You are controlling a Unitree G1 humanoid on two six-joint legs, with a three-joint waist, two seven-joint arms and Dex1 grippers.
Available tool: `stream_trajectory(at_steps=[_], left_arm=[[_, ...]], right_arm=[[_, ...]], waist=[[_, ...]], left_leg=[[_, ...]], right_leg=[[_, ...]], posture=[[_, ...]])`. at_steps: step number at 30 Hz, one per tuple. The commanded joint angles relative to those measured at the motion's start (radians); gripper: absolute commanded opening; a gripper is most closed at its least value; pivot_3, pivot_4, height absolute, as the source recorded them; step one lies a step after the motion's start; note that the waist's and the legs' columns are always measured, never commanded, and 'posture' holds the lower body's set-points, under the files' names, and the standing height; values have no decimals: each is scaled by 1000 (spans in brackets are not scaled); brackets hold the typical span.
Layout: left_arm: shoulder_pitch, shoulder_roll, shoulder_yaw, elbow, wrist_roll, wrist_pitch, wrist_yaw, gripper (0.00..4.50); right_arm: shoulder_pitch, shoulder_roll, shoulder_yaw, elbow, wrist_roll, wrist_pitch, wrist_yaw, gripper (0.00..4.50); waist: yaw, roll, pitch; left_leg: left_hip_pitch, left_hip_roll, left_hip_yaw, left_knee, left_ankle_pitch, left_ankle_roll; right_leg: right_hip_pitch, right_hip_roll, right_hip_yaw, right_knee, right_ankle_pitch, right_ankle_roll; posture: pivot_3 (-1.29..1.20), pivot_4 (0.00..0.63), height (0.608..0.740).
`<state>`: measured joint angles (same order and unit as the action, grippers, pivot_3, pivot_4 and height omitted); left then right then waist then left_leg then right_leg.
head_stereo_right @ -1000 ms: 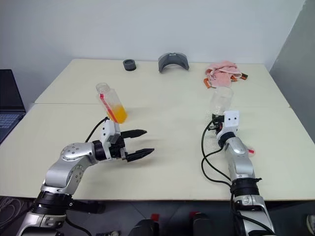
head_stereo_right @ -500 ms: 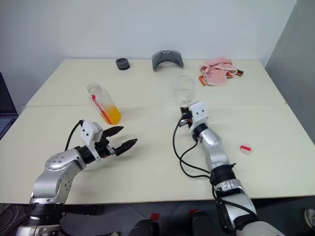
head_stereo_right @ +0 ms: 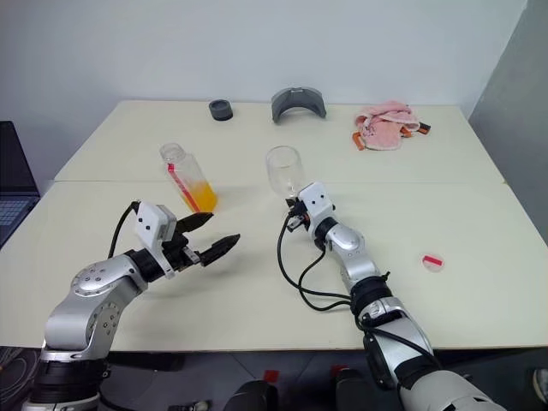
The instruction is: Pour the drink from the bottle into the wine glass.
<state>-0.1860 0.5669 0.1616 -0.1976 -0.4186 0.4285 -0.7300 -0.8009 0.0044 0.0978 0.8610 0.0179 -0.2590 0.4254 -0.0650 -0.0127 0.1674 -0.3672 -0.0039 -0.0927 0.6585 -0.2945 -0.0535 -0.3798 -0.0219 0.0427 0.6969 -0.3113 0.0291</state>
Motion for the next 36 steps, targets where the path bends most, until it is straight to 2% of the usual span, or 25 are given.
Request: stream_trajectory(at_steps=[1,2,10,12,18,21,24,28,31,36], left_arm=[[-20,11,-1,-37,-9,4,1,4500],[-22,11,-2,-35,-8,4,0,4500],[-23,6,-5,-14,-2,-22,-13,4500],[-19,3,-5,-2,1,-34,-16,4500],[-10,-8,0,22,2,-58,-17,4500],[20,-31,3,42,24,-84,16,4500],[49,-67,20,95,86,-145,106,4500],[64,-127,81,183,147,-243,257,4500],[57,-141,114,219,127,-264,274,4500],[-5,-105,140,300,121,-294,254,4500]], right_arm=[[-20,-2,-14,0,1,-16,-5,925],[-19,-2,-14,-3,1,-16,-6,1142],[-2,0,-9,-28,1,-14,-10,3953],[4,0,-9,-36,3,-10,-6,4440],[31,-11,-9,-69,8,8,11,4440],[97,-46,-10,-153,17,48,43,4440],[191,-94,9,-295,36,129,118,4440],[356,-178,46,-616,103,298,245,4440],[436,-239,63,-810,124,385,280,4440],[499,-312,84,-1037,160,513,313,4440]], waist=[[0,0,0],[0,0,0],[2,0,0],[2,0,0],[4,0,0],[6,0,0],[8,0,0],[13,1,0],[12,1,1],[18,1,1]], left_leg=[[0,0,0,0,0,0],[0,0,0,0,0,0],[0,0,0,0,0,0],[0,0,0,0,0,0],[0,0,0,0,0,0],[0,0,0,0,0,0],[0,0,0,-1,0,0],[-3,0,-3,-1,0,0],[-5,1,-5,-1,0,0],[-7,1,-7,0,0,0]], right_leg=[[0,0,0,0,0,0],[0,0,0,0,0,0],[0,0,0,0,0,0],[0,0,0,0,0,0],[0,0,0,0,0,0],[0,0,0,-1,0,0],[0,-1,0,-2,0,0],[0,-3,0,-4,0,0],[-1,-3,0,-5,0,0],[-2,-2,-3,-6,0,0]], posture=[[0,150,740],[0,150,740],[0,150,740],[0,150,740],[0,150,740],[0,150,740],[0,150,740],[0,150,740],[0,150,740],[0,150,740]])
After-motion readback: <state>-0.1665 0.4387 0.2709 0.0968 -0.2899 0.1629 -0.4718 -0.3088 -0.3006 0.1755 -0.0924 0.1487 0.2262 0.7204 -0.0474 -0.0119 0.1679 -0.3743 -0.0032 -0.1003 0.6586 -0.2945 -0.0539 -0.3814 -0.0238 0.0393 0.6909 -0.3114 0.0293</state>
